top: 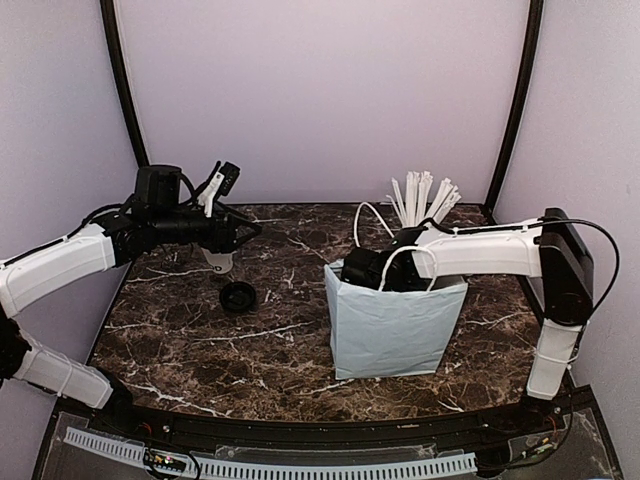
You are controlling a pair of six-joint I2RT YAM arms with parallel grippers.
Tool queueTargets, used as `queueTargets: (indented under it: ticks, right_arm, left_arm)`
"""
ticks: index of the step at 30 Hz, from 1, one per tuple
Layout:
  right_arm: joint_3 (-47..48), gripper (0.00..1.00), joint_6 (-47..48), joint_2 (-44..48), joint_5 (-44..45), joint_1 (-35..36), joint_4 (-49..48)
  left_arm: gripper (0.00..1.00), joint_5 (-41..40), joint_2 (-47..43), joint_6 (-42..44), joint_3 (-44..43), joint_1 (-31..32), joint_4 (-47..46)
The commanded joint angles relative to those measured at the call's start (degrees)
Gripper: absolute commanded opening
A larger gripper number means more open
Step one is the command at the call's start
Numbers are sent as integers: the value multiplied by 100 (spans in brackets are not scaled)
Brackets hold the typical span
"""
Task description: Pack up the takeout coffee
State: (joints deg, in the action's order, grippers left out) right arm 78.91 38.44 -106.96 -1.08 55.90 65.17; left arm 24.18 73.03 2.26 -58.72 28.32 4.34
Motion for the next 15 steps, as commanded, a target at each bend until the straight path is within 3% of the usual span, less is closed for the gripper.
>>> queueTargets:
  ticks: [1, 15]
  right_arm:
    - [-287, 29, -143, -185, 72, 43, -108]
    - [-700, 32, -530, -171, -164, 44, -869]
  left_arm:
    - [56, 199, -65, -57, 80, -52, -153]
    - [56, 363, -44, -129, 111, -54, -205]
